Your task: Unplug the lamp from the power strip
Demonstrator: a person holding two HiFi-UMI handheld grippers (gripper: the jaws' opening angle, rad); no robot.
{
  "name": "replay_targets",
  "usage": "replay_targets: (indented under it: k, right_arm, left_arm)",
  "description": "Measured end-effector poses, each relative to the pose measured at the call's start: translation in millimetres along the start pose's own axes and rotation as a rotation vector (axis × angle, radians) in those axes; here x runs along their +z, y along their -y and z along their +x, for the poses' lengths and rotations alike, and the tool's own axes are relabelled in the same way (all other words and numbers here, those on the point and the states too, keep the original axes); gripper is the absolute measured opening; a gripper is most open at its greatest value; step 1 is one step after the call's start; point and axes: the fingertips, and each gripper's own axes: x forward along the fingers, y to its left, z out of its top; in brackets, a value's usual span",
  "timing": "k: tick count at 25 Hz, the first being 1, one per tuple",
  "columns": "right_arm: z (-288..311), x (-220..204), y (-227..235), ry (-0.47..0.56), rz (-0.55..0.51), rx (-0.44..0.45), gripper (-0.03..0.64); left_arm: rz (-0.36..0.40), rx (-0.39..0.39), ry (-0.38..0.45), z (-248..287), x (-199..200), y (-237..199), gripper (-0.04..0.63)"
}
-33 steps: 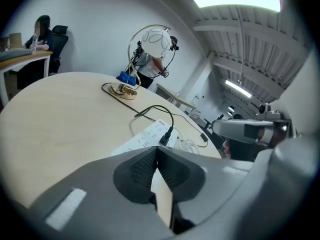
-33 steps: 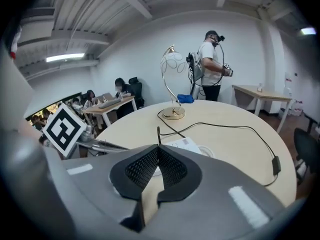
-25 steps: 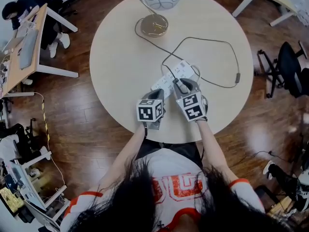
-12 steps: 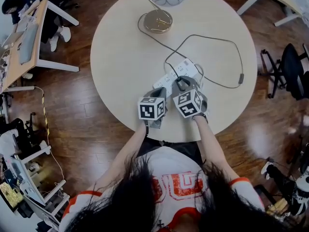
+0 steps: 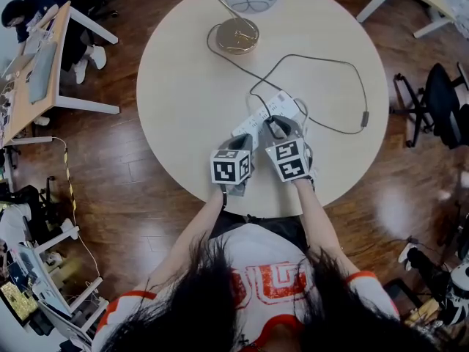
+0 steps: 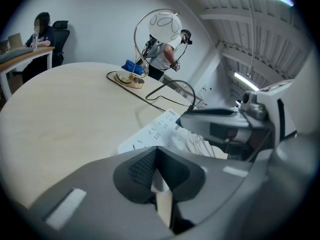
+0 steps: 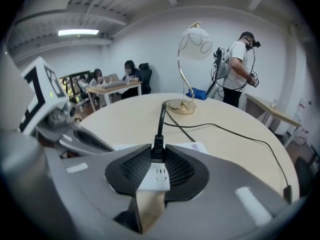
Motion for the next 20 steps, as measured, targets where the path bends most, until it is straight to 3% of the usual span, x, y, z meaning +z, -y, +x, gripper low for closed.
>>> replay_targets:
  k: [6, 14, 20]
  right_arm:
    - [-32, 11, 12, 0.019, 0.094, -0.004, 0.087]
    - [-46, -51, 3, -0.115, 0.143, 0.001, 0.089]
    - [-38, -74, -4, -0.158, 0.159, -0.020, 0.091]
  left_arm:
    - [-0.007, -0.001, 0.005, 1, -1, -1, 0.000]
    - [-0.021, 0.000, 0.025, 3, 0, -4, 0.000]
    - [0.033, -0.020, 0.023, -3, 4, -4, 0.000]
